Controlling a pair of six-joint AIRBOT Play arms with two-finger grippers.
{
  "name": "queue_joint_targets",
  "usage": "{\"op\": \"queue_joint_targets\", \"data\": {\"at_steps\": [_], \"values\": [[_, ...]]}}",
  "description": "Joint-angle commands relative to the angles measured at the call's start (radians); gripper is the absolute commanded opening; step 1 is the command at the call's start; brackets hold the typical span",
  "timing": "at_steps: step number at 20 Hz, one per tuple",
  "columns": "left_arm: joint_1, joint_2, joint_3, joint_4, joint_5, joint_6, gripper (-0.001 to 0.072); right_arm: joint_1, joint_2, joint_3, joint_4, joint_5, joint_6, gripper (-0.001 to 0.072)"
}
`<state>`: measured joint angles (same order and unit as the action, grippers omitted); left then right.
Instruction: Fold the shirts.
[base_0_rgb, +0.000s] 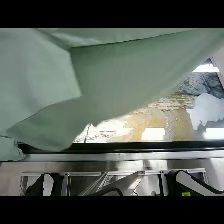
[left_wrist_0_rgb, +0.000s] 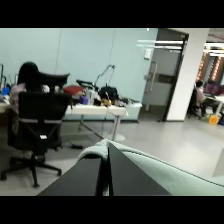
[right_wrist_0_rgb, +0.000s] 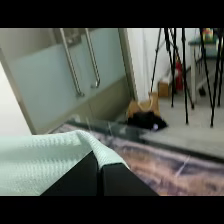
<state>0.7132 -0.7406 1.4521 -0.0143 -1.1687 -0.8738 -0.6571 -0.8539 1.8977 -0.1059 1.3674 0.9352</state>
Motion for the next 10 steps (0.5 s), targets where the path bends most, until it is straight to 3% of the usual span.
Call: {"op": "queue_joint_targets", "data": {"at_steps": [1, 4, 6, 10], "values": [[-0.293, -0.131, -0.048, 0.282, 0.054, -0.033, 0.0018, 0.055, -0.068, -0.13, -0.106, 0.051, 0.005, 0.0025], [-0.55, -0.34, -0.107, 0.532, 0.229, -0.034, 0.0018, 0.203, -0.181, -0.321, -0.308, -0.021, -0.021, 0.0025], [-0.632, -0.532, -0.077, 0.634, 0.306, -0.061, 0.0018, 0.263, -0.298, -0.409, -0.418, -0.117, -0.029, 0.0024], [-0.648, -0.939, 0.15, 0.652, 0.294, -0.093, 0.0018, 0.283, -0.612, -0.396, -0.366, -0.243, -0.034, 0.0024]]}}
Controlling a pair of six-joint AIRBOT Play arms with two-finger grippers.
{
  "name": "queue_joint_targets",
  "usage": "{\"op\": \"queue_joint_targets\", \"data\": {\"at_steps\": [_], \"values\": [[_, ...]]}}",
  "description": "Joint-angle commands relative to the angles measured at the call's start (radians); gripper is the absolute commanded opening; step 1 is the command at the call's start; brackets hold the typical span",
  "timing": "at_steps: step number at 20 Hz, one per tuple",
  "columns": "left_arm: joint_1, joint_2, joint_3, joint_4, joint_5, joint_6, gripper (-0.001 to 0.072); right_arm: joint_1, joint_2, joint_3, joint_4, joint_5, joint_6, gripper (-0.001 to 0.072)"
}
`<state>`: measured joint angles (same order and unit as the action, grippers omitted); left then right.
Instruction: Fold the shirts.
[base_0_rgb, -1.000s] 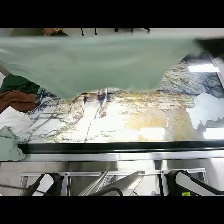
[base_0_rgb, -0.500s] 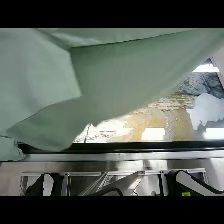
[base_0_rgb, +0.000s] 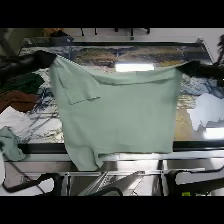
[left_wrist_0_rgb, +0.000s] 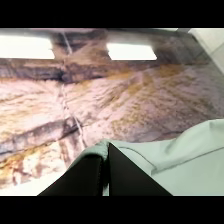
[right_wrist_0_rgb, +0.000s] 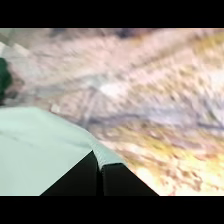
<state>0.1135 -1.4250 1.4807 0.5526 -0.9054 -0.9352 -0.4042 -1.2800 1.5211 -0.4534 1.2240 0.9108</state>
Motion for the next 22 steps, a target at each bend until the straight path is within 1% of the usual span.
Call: {"op": "queue_joint_targets", "data": {"at_steps": [1, 4, 6, 7, 9, 10, 11, 14, 18, 20, 22], "values": [[-0.047, -0.329, 0.184, 0.085, 0.027, -0.044, 0.0018, 0.03, -0.264, 0.023, 0.005, -0.1, -0.005, 0.0024], [-0.048, -0.496, 0.378, 0.086, 0.014, -0.088, 0.0018, 0.03, -0.442, 0.185, 0.106, -0.089, 0.001, 0.0024], [-0.046, -0.55, 0.468, 0.103, 0.013, -0.118, 0.0018, 0.029, -0.514, 0.298, 0.116, -0.09, 0.033, 0.0024], [-0.046, -0.564, 0.508, 0.172, -0.002, -0.171, 0.0018, 0.027, -0.531, 0.333, 0.115, -0.091, 0.034, 0.0024], [-0.047, -0.579, 0.56, 0.377, -0.065, -0.269, 0.0018, 0.02, -0.532, 0.346, 0.109, -0.086, 0.032, 0.0024], [-0.047, -0.579, 0.56, 0.454, -0.08, -0.317, 0.0018, 0.014, -0.533, 0.345, 0.106, -0.071, 0.032, 0.0024], [-0.047, -0.586, 0.56, 0.505, -0.098, -0.348, 0.0018, 0.009, -0.533, 0.345, 0.077, -0.051, 0.033, 0.0024], [-0.047, -0.593, 0.492, 0.558, -0.113, -0.356, 0.0018, 0.009, -0.533, 0.345, -0.016, -0.007, 0.05, 0.0024], [-0.048, -0.593, 0.393, 0.633, -0.084, -0.356, 0.0018, 0.022, -0.536, 0.339, -0.077, 0.028, 0.063, 0.0024], [-0.048, -0.593, 0.354, 0.636, -0.078, -0.356, 0.0018, 0.036, -0.537, 0.332, -0.143, 0.032, 0.087, 0.0024], [-0.048, -0.593, 0.322, 0.656, -0.069, -0.356, 0.0019, 0.048, -0.548, 0.332, -0.174, 0.037, 0.107, 0.0024]]}}
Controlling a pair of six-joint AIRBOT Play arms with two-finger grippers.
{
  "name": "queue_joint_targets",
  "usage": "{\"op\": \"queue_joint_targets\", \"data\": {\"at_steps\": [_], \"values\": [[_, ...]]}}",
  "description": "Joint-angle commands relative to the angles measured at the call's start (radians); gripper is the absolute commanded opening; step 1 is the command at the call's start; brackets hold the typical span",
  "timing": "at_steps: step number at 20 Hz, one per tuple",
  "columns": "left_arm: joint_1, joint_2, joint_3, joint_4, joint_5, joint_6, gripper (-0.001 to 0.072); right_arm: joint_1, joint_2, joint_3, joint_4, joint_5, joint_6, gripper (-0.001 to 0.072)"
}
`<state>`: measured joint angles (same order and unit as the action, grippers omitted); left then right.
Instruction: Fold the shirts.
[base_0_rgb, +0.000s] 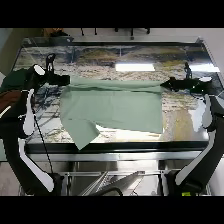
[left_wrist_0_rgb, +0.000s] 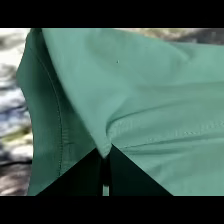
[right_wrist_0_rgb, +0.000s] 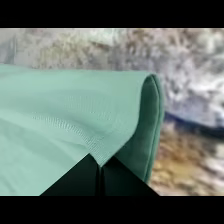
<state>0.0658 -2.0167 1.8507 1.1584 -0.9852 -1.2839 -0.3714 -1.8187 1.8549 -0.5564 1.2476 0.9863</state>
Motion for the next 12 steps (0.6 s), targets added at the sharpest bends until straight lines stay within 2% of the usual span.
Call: {"op": "queue_joint_targets", "data": {"at_steps": [1, 5, 6, 7, 8, 9, 12], "values": [[0.0, -0.001, -0.059, 0.054, 0.013, -0.007, 0.0019, 0.022, -0.013, -0.002, -0.078, 0.014, 0.036, 0.0024], [-0.001, -0.001, -0.045, 0.042, -0.002, -0.008, 0.0024, 0.032, -0.016, -0.002, -0.076, 0.014, 0.043, 0.0025], [-0.001, -0.001, -0.021, 0.041, -0.044, -0.008, 0.0108, 0.034, -0.013, -0.002, -0.072, 0.014, 0.043, 0.0025], [-0.001, -0.001, 0.005, 0.042, -0.091, -0.01, 0.0498, 0.034, -0.005, -0.002, -0.05, 0.015, 0.043, 0.004], [0.0, -0.001, 0.036, 0.043, -0.137, -0.048, 0.0665, 0.033, 0.008, 0.003, -0.033, 0.014, 0.043, 0.0194], [0.008, -0.001, 0.074, 0.044, -0.196, -0.072, 0.0664, 0.031, 0.029, 0.013, -0.032, 0.014, 0.043, 0.0299], [0.047, 0.0, 0.186, 0.043, -0.433, -0.151, 0.0664, -0.006, 0.123, 0.017, -0.056, 0.035, 0.063, 0.0305]]}}
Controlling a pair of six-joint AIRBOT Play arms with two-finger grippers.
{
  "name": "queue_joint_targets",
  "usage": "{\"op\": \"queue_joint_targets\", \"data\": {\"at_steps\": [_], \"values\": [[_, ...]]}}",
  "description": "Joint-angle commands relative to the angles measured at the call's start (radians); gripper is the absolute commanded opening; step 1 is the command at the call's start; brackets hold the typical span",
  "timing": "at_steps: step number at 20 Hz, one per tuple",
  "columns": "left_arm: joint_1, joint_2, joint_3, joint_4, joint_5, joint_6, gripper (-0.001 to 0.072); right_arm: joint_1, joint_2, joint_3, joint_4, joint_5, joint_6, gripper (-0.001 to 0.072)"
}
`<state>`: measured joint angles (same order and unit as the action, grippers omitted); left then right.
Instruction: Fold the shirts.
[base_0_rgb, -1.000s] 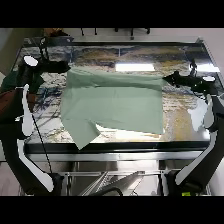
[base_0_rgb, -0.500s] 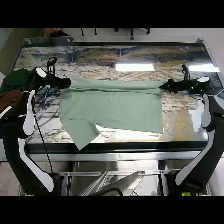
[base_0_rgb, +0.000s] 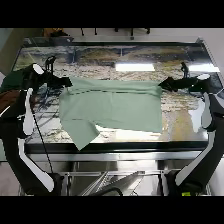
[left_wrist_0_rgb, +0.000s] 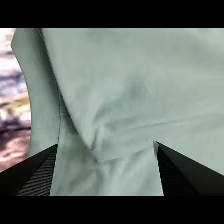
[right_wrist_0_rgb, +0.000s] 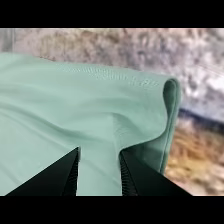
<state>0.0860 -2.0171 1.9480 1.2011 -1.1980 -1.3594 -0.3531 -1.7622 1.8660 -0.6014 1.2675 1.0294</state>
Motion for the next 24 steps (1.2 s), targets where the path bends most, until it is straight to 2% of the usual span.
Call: {"op": "queue_joint_targets", "data": {"at_steps": [1, 4, 6, 10, 12, 13, 16, 18, 19, 20, 21, 23, 24], "values": [[0.044, 0.013, 0.086, 0.001, -0.295, -0.102, 0.0664, -0.042, 0.095, 0.006, -0.052, 0.036, 0.042, 0.0307], [0.087, 0.122, -0.126, 0.003, -0.439, -0.154, 0.0664, -0.101, 0.146, -0.002, -0.166, 0.167, 0.106, 0.0304], [0.113, 0.264, -0.405, 0.003, -0.41, -0.17, 0.0664, -0.135, 0.154, -0.023, -0.166, 0.245, 0.122, 0.0298], [0.145, 0.516, -0.916, 0.0, -0.252, -0.177, 0.0664, -0.155, 0.156, -0.089, -0.165, 0.296, 0.123, 0.0296], [0.136, 0.585, -1.092, -0.038, -0.136, -0.177, 0.0664, -0.154, 0.156, -0.129, -0.165, 0.305, 0.123, 0.0296], [0.134, 0.606, -1.153, -0.098, -0.06, -0.171, 0.0664, -0.154, 0.156, -0.148, -0.165, 0.305, 0.122, 0.0296], [0.102, 0.616, -1.255, -0.322, 0.141, -0.07, 0.0664, -0.155, 0.156, -0.203, -0.166, 0.312, 0.119, 0.0296], [0.076, 0.616, -1.269, -0.385, 0.237, -0.046, 0.0661, -0.155, 0.161, -0.243, -0.166, 0.332, 0.107, 0.0295], [0.071, 0.617, -1.259, -0.392, 0.268, -0.044, 0.0541, -0.155, 0.167, -0.266, -0.166, 0.336, 0.101, 0.0296], [0.065, 0.617, -1.241, -0.39, 0.279, -0.043, 0.0378, -0.156, 0.175, -0.288, -0.166, 0.335, 0.093, 0.0295], [0.064, 0.617, -1.218, -0.391, 0.277, -0.034, 0.0276, -0.162, 0.185, -0.312, -0.166, 0.335, 0.088, 0.0295], [0.064, 0.617, -1.176, -0.39, 0.229, 0.002, 0.0015, -0.178, 0.206, -0.364, -0.171, 0.334, 0.085, 0.0295], [0.064, 0.617, -1.157, -0.386, 0.189, 0.019, 0.0021, -0.184, 0.221, -0.395, -0.187, 0.333, 0.086, 0.0295]]}}
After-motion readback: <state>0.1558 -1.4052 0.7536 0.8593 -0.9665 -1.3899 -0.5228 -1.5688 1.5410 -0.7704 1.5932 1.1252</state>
